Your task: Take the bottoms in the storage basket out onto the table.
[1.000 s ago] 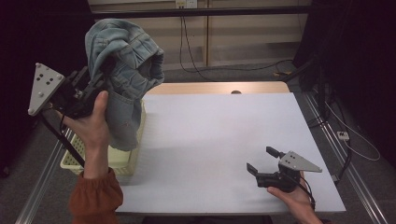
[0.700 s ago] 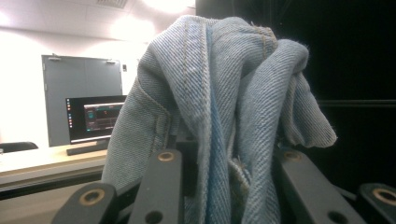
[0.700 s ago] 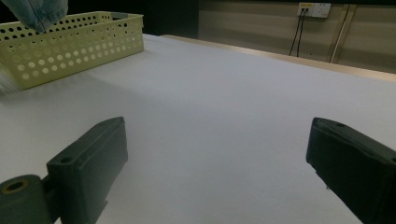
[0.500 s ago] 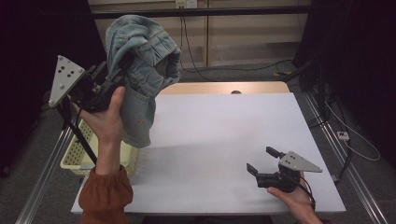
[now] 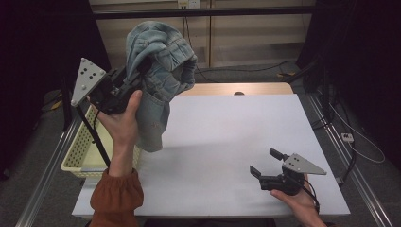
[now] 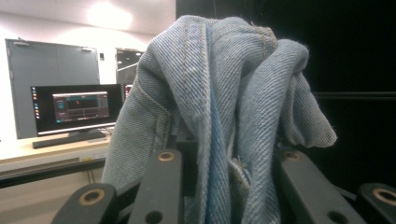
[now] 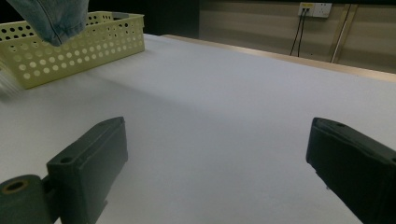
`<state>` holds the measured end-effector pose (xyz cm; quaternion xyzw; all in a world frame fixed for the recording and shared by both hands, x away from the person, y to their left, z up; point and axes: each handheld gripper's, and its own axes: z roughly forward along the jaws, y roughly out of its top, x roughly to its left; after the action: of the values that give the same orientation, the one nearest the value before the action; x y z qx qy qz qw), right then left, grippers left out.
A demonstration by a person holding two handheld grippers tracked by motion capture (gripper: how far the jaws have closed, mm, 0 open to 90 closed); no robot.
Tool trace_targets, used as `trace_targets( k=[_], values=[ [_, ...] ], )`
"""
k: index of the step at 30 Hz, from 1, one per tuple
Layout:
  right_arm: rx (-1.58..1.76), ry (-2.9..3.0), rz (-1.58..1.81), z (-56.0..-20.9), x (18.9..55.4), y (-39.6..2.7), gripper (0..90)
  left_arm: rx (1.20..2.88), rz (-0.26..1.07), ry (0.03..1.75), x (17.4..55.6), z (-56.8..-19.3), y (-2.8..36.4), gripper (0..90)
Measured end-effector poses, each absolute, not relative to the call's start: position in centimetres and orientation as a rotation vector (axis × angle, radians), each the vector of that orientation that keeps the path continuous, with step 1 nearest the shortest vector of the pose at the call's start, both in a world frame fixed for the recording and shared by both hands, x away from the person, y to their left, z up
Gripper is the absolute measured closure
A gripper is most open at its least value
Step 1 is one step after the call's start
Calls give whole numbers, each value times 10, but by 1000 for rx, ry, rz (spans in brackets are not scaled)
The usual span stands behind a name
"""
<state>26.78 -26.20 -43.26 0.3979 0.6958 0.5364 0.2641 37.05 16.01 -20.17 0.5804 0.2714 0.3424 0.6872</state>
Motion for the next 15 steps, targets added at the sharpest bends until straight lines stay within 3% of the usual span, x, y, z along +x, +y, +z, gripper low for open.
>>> trace_targets(
  k=[15],
  values=[
    [1074, 1884, 1453, -433, 267, -262, 53, 1349, 709, 589, 377, -213, 134, 730]
  ],
)
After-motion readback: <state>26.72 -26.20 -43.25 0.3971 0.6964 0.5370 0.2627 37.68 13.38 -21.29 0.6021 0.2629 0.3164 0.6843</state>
